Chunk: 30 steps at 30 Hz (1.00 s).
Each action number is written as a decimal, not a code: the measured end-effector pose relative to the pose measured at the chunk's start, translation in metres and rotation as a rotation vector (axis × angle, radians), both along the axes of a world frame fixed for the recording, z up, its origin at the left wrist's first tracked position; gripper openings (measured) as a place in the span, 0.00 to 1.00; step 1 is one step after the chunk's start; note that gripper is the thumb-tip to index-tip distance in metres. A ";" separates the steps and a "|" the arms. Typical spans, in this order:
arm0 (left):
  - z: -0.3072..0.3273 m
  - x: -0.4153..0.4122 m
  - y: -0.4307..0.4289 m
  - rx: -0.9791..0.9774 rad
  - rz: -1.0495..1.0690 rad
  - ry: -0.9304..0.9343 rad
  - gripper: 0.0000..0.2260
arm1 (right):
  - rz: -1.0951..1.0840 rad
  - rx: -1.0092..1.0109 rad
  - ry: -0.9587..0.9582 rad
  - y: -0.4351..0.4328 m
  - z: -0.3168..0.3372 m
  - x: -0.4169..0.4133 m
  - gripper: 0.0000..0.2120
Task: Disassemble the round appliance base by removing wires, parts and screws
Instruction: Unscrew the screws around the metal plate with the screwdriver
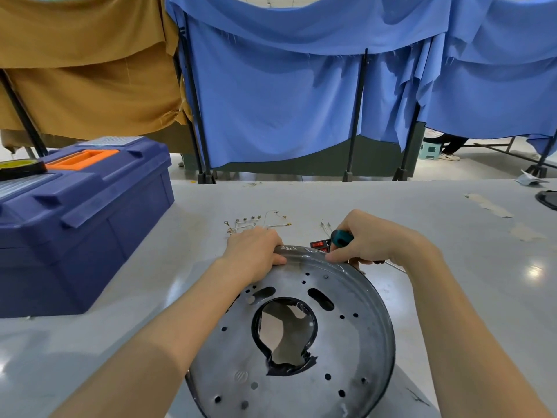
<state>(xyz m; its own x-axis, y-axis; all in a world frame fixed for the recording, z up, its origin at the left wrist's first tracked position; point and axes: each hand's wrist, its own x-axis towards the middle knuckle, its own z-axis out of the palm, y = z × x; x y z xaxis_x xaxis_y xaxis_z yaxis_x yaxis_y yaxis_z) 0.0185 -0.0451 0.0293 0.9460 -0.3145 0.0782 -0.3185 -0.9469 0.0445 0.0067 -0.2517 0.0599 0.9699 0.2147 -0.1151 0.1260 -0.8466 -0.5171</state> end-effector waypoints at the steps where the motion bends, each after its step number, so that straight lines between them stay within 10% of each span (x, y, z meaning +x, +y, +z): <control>1: -0.001 0.000 0.001 0.011 0.021 0.002 0.10 | 0.001 -0.002 0.002 -0.001 0.001 -0.001 0.17; 9: 0.006 0.000 0.012 0.156 0.169 0.105 0.12 | 0.017 -0.076 0.067 -0.004 0.003 -0.005 0.10; 30: 0.010 -0.002 0.009 -0.292 0.073 0.302 0.20 | 0.031 0.044 0.018 0.000 -0.009 0.006 0.13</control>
